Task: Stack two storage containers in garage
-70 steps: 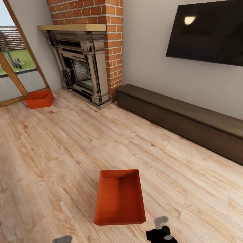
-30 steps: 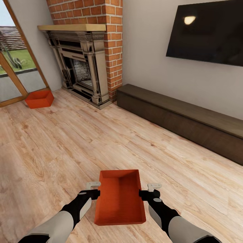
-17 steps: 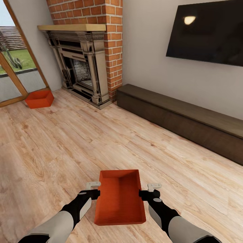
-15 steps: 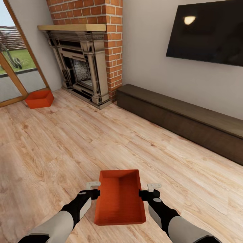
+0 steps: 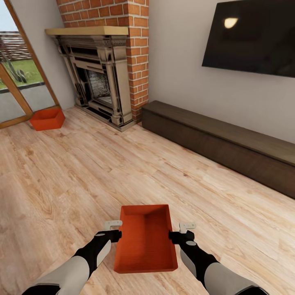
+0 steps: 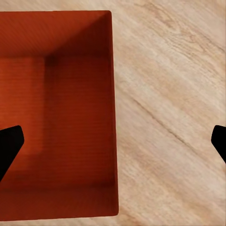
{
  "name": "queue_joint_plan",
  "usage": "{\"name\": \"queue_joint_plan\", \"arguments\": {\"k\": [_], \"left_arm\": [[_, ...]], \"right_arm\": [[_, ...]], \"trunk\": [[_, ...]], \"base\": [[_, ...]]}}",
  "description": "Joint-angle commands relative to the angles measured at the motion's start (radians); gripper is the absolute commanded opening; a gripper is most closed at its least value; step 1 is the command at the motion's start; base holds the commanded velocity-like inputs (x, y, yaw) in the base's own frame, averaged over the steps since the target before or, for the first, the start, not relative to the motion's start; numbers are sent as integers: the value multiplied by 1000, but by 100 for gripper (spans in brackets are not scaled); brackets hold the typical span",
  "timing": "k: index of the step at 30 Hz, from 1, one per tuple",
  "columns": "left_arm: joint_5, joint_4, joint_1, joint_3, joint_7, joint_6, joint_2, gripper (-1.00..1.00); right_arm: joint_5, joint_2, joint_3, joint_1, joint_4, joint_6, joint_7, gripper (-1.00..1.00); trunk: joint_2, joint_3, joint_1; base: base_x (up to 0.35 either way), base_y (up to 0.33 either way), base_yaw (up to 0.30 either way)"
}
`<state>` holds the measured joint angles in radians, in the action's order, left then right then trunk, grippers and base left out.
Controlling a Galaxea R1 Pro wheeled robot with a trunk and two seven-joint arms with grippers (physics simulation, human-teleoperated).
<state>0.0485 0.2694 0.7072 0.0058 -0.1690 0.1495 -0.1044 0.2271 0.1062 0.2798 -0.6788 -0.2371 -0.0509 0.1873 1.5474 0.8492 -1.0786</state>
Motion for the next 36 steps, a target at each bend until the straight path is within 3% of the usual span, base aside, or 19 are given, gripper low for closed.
{"name": "queue_joint_plan", "arguments": {"k": [1,36], "left_arm": [[5,2,0,0,-3,5,-1,100],[4,1,0,2,-4,5,3,100]], "right_arm": [[11,0,9,-1,2,-4,5,100],[11,7,9,-1,4,0,18,100]], "trunk": [[8,4,-4],[253,114,-138]], "base": [[0,0,0],[0,0,0]]}}
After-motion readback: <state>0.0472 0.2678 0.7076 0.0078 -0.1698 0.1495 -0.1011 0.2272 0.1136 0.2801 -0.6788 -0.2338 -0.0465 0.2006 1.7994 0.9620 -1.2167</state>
